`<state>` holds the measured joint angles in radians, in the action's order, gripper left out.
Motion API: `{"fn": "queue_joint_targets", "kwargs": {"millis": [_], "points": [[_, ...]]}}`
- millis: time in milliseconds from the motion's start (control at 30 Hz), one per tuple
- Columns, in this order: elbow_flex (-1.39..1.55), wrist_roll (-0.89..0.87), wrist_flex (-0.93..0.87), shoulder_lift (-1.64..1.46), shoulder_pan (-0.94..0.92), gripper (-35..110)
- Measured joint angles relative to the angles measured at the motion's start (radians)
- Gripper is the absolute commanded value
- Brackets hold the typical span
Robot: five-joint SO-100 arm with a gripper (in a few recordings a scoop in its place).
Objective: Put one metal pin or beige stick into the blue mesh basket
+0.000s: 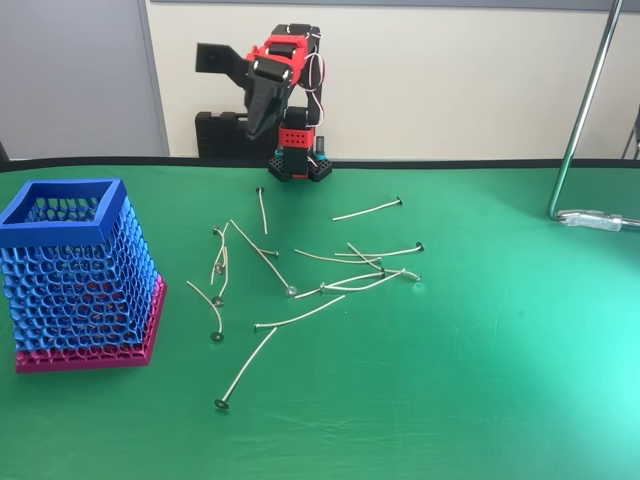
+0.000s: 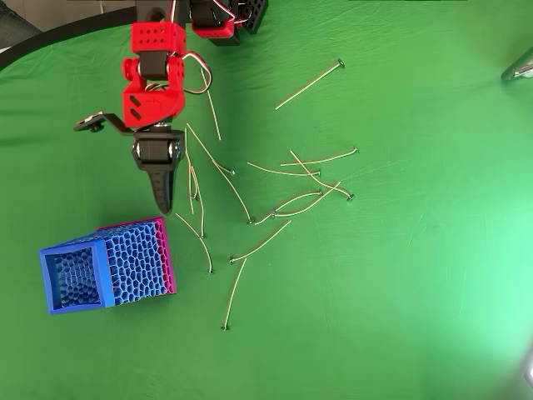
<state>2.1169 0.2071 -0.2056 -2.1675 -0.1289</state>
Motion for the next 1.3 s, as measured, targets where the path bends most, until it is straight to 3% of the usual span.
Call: {"fn": "queue_joint_targets", "kwargs": {"millis": [800,1300], "points": [[0.94,-0.064,-0.044,-0.864,0.072,0],[0.962,-0.107,-0.373,-1.104,0.078,1]]}}
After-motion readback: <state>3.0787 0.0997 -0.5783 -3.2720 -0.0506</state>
